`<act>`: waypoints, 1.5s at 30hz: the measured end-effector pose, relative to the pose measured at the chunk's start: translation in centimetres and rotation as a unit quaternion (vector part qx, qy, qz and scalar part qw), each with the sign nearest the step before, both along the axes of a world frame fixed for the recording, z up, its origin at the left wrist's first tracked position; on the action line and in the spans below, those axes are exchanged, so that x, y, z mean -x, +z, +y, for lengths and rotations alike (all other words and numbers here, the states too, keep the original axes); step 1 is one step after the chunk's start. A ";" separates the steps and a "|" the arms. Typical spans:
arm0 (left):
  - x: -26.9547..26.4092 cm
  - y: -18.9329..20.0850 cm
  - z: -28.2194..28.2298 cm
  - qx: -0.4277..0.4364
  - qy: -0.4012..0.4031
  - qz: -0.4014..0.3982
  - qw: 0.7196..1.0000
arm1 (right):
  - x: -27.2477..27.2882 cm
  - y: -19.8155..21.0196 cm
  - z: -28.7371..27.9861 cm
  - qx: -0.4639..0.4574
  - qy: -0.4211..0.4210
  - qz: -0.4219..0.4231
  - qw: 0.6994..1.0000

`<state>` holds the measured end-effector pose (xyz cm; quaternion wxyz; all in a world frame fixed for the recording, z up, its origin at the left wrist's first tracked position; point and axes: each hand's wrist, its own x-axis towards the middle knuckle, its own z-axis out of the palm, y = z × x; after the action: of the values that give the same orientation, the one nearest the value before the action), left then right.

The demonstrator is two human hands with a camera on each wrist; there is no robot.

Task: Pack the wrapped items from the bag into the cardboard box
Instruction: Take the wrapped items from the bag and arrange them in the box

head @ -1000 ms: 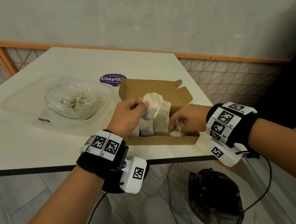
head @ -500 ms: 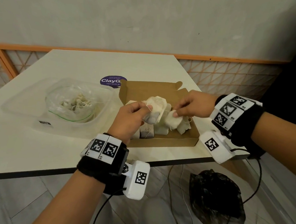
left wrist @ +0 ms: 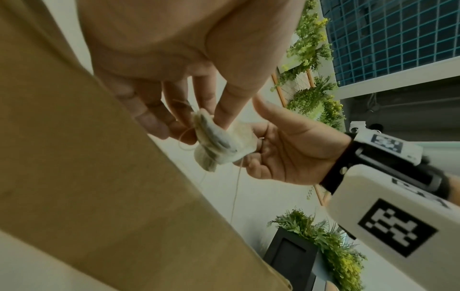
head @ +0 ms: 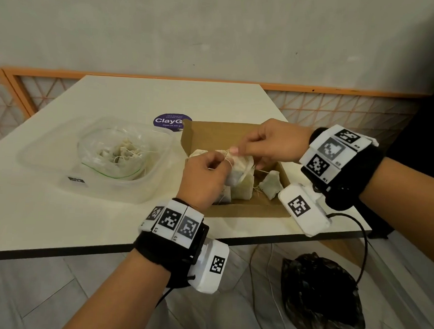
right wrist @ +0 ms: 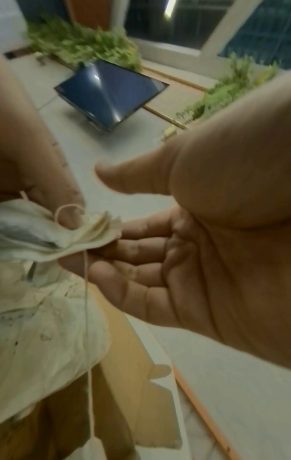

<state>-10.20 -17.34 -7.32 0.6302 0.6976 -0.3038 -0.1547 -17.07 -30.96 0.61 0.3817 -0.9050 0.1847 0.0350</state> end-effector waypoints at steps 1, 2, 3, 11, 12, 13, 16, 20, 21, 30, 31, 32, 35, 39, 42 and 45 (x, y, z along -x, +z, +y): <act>0.1 0.0 0.0 -0.002 0.002 -0.008 1.000 | 0.0 -0.1 0.1 0.043 0.006 0.000 0.999; 0.1 -0.1 0.1 -0.003 0.004 -0.014 1.000 | 0.0 -0.1 0.2 0.074 0.008 -0.004 0.997; 0.0 -0.1 0.3 -0.005 0.012 -0.018 1.000 | -0.1 -0.2 0.2 0.096 0.009 -0.009 0.995; -1.8 -1.7 2.8 0.029 0.121 0.034 0.992 | -0.3 1.2 0.5 0.139 0.061 0.037 0.988; -1.8 -1.9 2.8 0.031 0.113 0.060 0.991 | -0.4 1.0 0.7 0.120 0.065 0.037 0.990; -1.8 -2.1 2.8 0.036 0.107 0.087 0.990 | -0.6 0.6 0.9 0.100 0.067 0.040 0.992; -1.8 -2.8 2.7 0.056 0.102 0.142 0.983 | -1.5 -1.4 1.6 0.043 0.078 0.060 0.994; -1.8 -3.1 2.6 0.074 0.098 0.158 0.980 | -2.6 -4.5 1.8 0.006 0.063 0.086 0.994; -1.8 -3.1 2.6 0.077 0.096 0.159 0.980 | -2.9 -5.0 1.7 0.018 0.058 0.087 0.994; -1.8 -3.5 2.6 0.095 0.090 0.168 0.977 | -2.1 -5.0 2.4 0.114 -0.022 0.040 0.992; -1.8 -3.5 2.6 0.098 0.089 0.168 0.977 | -1.6 -4.8 2.2 0.113 -0.049 0.027 0.992; -1.8 -3.5 2.7 0.102 0.088 0.169 0.976 | -1.0 -4.7 2.0 0.105 -0.077 0.020 0.991; -1.6 -3.6 2.7 0.121 0.087 0.178 0.973 | 1.1 -4.8 2.1 0.057 -0.124 0.039 0.990; -1.5 -3.8 2.7 0.146 0.085 0.196 0.966 | 2.7 -6.7 3.0 0.042 -0.115 0.021 0.992; -1.4 -3.9 2.7 0.157 0.085 0.201 0.963 | 3.1 -8.2 4.0 0.016 -0.133 -0.041 0.990; -1.3 -3.9 2.6 0.156 0.087 0.198 0.964 | 3.1 -9.2 4.9 0.027 -0.129 -0.079 0.988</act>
<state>-8.87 -14.74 -11.22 0.7901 0.5696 -0.1315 -0.1847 -20.19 -26.02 -8.56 0.3720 -0.8834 0.2701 -0.0908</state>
